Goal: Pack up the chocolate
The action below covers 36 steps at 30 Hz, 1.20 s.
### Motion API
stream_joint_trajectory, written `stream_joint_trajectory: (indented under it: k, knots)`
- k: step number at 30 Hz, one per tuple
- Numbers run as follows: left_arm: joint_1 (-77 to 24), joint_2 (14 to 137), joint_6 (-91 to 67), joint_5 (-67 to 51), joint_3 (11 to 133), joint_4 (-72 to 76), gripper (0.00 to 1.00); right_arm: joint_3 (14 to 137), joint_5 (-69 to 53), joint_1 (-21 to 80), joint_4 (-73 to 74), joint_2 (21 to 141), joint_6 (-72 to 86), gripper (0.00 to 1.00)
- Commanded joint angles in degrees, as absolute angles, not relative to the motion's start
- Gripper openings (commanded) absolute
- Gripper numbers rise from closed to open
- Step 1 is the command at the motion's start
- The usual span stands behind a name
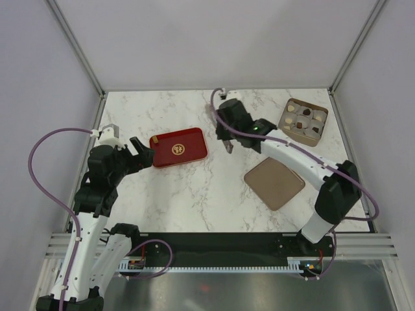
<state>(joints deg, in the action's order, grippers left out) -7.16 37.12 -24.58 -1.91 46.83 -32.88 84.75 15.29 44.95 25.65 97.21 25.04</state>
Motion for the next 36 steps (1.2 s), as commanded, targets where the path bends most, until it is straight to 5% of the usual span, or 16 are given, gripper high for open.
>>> stream_joint_trajectory:
  k: [1,8,17,36]
  knots:
    - [-7.21,37.18,-23.91,-1.40,46.85,-31.29,0.95,83.24,17.84,36.58,34.87,90.37,24.08,0.23]
    - [-7.21,37.97,-23.82,-2.54,46.93,-31.20,0.95,81.12,13.29,15.60,42.44,85.60,21.80,0.24]
    - [-7.56,39.02,-24.08,-4.39,47.11,-31.20,0.95,81.30,12.41,1.95,47.28,86.22,20.66,0.26]
    - [-7.82,39.11,-23.99,-5.27,47.11,-31.11,0.95,80.33,11.69,-1.13,48.96,90.52,19.60,0.34]
